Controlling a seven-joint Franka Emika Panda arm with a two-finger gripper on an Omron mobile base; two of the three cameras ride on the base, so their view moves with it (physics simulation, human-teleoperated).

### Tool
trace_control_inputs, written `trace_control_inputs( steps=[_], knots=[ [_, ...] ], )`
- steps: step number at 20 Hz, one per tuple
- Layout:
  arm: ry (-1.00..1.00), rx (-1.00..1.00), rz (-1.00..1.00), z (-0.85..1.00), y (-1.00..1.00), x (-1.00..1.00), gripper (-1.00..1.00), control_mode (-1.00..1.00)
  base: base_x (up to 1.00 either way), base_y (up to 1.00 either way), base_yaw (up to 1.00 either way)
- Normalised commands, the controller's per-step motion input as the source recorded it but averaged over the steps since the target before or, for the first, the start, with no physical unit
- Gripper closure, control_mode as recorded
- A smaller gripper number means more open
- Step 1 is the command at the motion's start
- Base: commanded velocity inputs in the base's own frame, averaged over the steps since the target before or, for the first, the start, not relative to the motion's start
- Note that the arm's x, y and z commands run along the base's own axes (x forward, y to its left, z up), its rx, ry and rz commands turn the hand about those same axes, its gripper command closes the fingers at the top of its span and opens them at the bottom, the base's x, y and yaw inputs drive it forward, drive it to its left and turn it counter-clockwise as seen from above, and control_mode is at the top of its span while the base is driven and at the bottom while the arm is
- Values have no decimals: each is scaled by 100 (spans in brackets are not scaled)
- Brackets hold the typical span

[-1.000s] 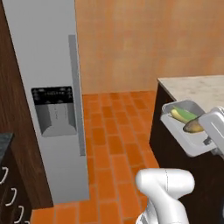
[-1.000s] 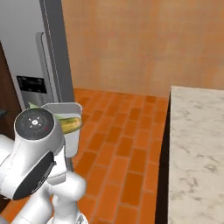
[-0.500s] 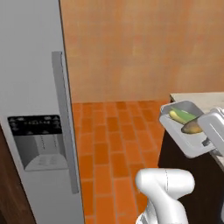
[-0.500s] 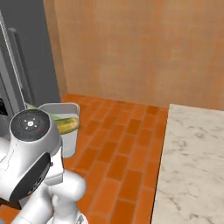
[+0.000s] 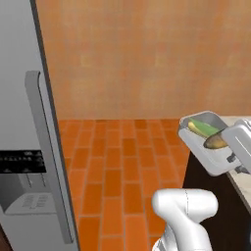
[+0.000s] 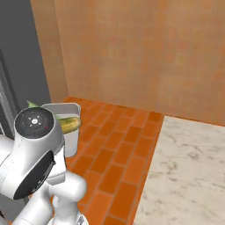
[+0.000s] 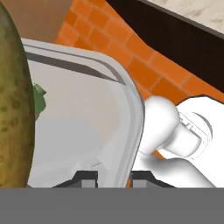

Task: Take the meat container that has the fish and place it on the second highest rack of the freezer. Then take the vegetable container that has the cucumber and corn and place it on the highest rack of the freezer.

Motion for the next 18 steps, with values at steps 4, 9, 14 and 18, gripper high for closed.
trace_control_inputs(
  steps=[4,9,14,18],
  knots=[
    [0,0,0,0,0,0,100,100,95,-22,25],
    [0,0,0,0,0,0,100,100,100,12,0],
    [0,0,0,0,0,0,100,100,100,5,0],
    [0,0,0,0,0,0,100,100,100,-1,9]
  ],
)
